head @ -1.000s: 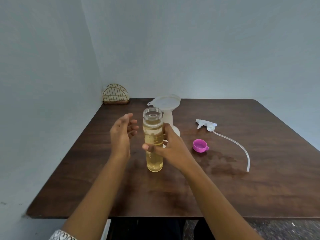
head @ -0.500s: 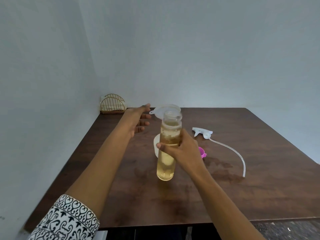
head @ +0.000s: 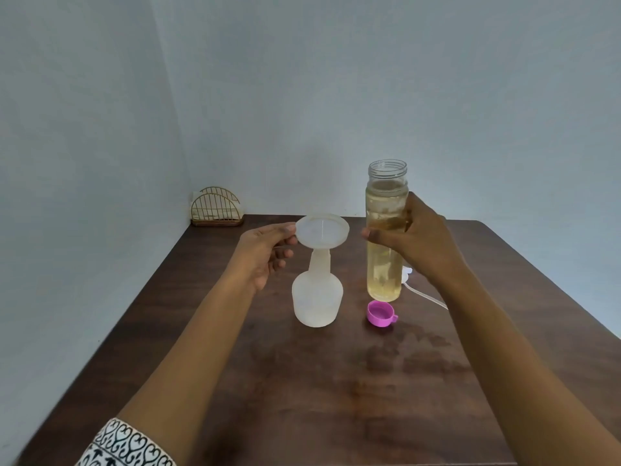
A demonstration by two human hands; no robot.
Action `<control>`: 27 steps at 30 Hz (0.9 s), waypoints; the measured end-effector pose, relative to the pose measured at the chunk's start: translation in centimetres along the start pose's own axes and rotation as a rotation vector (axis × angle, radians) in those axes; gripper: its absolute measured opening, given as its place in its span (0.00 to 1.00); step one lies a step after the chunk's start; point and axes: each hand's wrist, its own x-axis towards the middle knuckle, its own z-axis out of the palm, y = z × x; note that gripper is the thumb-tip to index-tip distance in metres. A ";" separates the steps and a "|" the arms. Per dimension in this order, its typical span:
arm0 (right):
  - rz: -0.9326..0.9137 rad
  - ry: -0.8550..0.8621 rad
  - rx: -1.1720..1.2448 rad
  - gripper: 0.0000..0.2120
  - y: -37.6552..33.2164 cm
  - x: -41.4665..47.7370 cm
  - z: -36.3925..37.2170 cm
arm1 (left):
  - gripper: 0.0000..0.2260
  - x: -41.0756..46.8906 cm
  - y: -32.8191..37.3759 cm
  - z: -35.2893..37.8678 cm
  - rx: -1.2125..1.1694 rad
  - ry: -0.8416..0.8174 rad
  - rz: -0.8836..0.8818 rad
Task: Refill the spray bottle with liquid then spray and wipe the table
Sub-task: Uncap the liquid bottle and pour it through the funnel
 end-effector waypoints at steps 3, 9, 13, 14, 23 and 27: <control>-0.021 -0.025 -0.041 0.22 0.6 1.1 0.0 | 0.06 0.0 0.2 0.3 -0.030 -0.001 0.024; -0.007 -0.077 -0.106 0.22 2.5 2.6 0.4 | 0.04 0.5 0.9 0.2 0.003 0.049 0.060; -0.025 -0.127 -0.251 0.21 3.4 3.0 0.7 | 0.03 0.5 0.9 0.2 0.044 0.053 0.083; -0.032 -0.137 -0.278 0.21 3.5 3.1 0.8 | 0.03 0.4 0.9 0.2 0.054 0.057 0.093; -0.105 -0.146 -0.454 0.23 3.6 3.3 0.3 | 0.04 0.1 0.8 0.1 0.104 0.079 0.119; -0.144 -0.130 -0.499 0.26 3.7 3.6 0.2 | 0.03 0.1 0.9 0.2 0.102 0.069 0.115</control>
